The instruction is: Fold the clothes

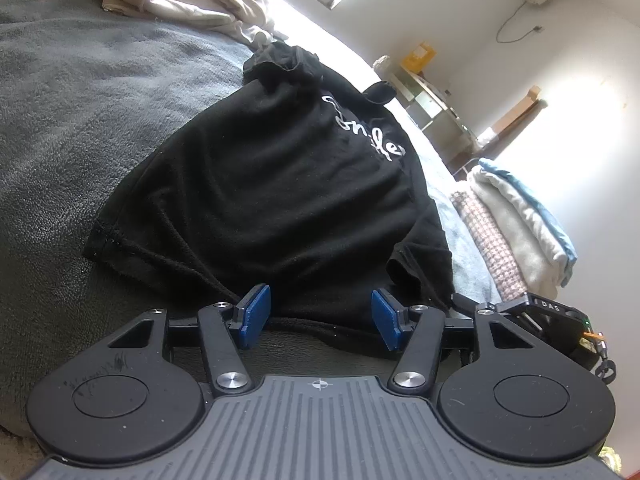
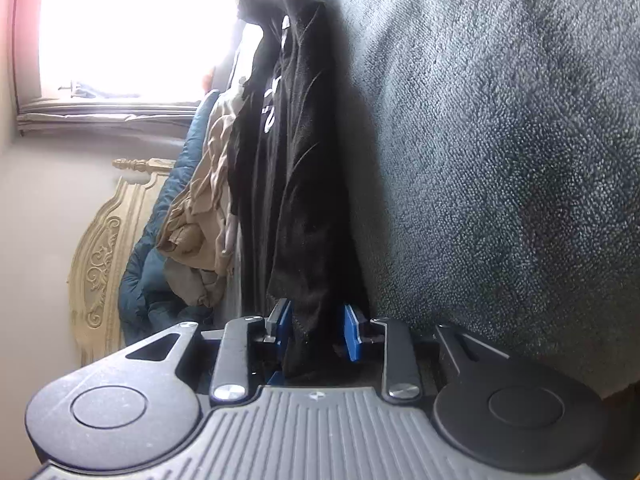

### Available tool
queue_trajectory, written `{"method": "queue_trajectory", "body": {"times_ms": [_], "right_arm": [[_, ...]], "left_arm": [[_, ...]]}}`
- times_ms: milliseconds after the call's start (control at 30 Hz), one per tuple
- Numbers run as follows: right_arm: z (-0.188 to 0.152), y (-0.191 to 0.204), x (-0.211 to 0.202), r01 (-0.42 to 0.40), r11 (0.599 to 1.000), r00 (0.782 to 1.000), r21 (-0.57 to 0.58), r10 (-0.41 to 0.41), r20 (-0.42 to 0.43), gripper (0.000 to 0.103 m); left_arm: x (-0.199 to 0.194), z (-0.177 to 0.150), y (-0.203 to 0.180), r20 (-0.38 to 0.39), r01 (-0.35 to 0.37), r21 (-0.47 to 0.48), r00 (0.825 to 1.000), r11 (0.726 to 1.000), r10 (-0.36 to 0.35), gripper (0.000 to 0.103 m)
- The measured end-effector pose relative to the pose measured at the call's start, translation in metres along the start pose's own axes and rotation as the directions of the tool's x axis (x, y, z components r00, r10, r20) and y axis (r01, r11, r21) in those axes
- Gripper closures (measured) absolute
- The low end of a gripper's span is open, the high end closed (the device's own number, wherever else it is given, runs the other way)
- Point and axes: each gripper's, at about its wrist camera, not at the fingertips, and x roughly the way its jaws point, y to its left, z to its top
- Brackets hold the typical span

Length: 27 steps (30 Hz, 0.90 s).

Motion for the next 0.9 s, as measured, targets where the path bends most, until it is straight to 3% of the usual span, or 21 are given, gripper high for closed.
{"method": "queue_trajectory", "body": {"times_ms": [100,167,200,233,367,500,600,700,900], "right_arm": [[-0.001,-0.003,0.008,-0.004,1.0,1.0,0.021,0.004,0.011,0.075],[-0.001,-0.005,0.014,-0.015,1.0,1.0,0.026,0.014,0.028,0.081],[0.0,-0.006,0.017,-0.021,0.999,0.999,0.026,0.02,0.038,0.086],[-0.001,-0.004,0.018,-0.014,1.0,0.999,0.014,0.014,0.052,0.098],[0.001,0.024,-0.013,0.026,0.986,0.983,-0.166,0.005,0.183,0.1],[0.007,0.055,-0.07,0.15,0.92,0.944,-0.361,-0.025,0.329,0.1],[0.017,0.068,-0.103,0.273,0.856,0.91,-0.439,-0.083,0.405,0.1],[0.03,0.071,-0.117,0.372,0.8,0.886,-0.47,-0.156,0.437,0.101],[0.034,0.047,-0.14,0.496,0.724,0.847,-0.479,-0.282,0.451,0.101]], "left_arm": [[0.0,0.0,0.001,0.001,0.003,-0.001,1.0,1.0,-0.003,0.047],[0.0,-0.001,0.001,0.001,0.004,-0.001,1.0,1.0,-0.004,0.047],[0.0,-0.001,0.001,0.001,0.005,0.0,1.0,1.0,-0.005,0.047],[0.0,-0.001,0.001,0.0,0.005,-0.001,1.0,1.0,-0.005,0.047],[0.0,0.001,0.0,-0.008,0.0,-0.002,1.0,1.0,0.0,0.047],[0.001,0.001,-0.002,-0.015,-0.013,0.011,1.0,1.0,0.013,0.047],[0.002,0.001,-0.004,-0.017,-0.021,0.023,1.0,1.0,0.022,0.047],[0.002,0.001,-0.006,-0.023,-0.031,0.032,0.999,0.999,0.032,0.047],[0.004,0.002,-0.011,-0.03,-0.056,0.056,0.998,0.997,0.058,0.047]]}}
